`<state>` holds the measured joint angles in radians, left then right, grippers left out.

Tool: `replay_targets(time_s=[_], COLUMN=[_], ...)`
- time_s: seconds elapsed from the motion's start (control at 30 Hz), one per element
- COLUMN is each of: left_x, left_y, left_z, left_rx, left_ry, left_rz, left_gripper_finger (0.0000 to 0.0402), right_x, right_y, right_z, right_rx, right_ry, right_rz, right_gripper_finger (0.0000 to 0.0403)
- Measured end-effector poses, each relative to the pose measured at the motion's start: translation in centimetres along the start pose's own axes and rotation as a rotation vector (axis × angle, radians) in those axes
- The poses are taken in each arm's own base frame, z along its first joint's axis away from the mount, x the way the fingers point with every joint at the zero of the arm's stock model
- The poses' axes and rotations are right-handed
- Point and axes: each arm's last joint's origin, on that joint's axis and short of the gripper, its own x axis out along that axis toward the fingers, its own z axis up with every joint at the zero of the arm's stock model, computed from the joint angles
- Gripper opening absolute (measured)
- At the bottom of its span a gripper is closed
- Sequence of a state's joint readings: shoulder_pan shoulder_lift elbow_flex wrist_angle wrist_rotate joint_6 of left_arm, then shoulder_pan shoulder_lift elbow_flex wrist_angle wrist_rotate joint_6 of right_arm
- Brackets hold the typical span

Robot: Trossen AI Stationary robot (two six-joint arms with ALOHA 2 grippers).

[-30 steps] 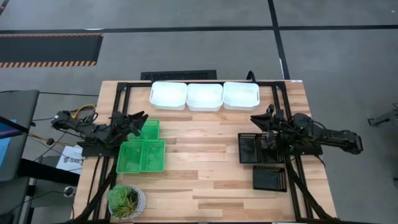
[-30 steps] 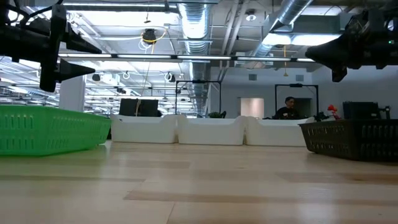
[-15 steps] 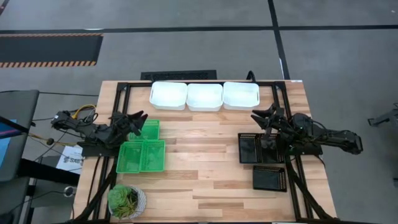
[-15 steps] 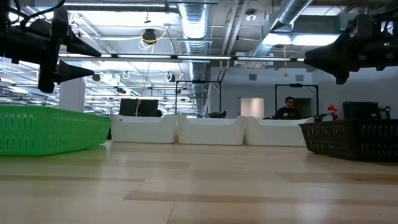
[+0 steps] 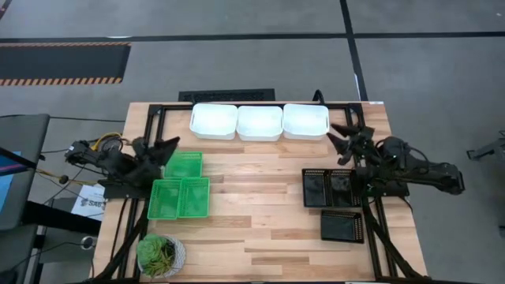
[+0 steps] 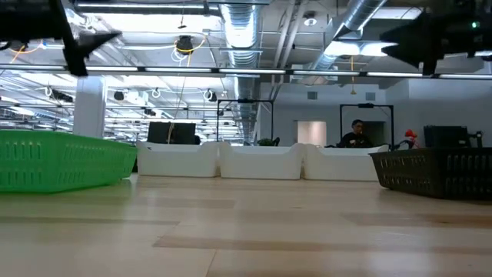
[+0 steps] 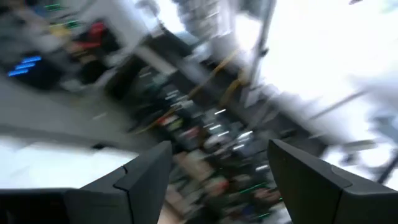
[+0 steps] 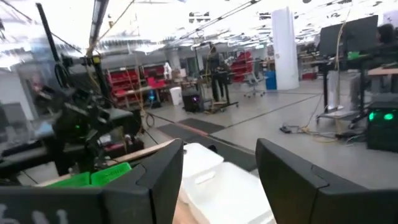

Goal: Stack baskets by color
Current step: Stack the right white bin into the middle white bin

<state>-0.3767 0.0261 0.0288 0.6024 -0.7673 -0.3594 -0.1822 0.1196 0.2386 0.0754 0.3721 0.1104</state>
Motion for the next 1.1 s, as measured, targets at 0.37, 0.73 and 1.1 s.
replay_targets(time_s=[0.37,0.73,1.1], left_x=[1.1,2.2,5.2], left_y=[-3.2,-5.4,-8.9], left_z=[5.2,8.5,9.5], left_rx=[0.089,0.130,0.264], left_ry=[0.049,0.286,0.455], left_rz=[-0.013,0.165,0.258], left_gripper_finger=[0.0256,0.0256,0.0256], right_x=[5.1,9.3,9.7], right_y=[2.0,1.9,0.5], right_z=[4.8,5.9,5.5], right_rx=[-0.176,-0.321,-0.300], right_ry=[0.317,0.882,1.163], right_rz=[-0.131,-0.318,-0.441], right_gripper_finger=[0.0226,0.0231,0.0231])
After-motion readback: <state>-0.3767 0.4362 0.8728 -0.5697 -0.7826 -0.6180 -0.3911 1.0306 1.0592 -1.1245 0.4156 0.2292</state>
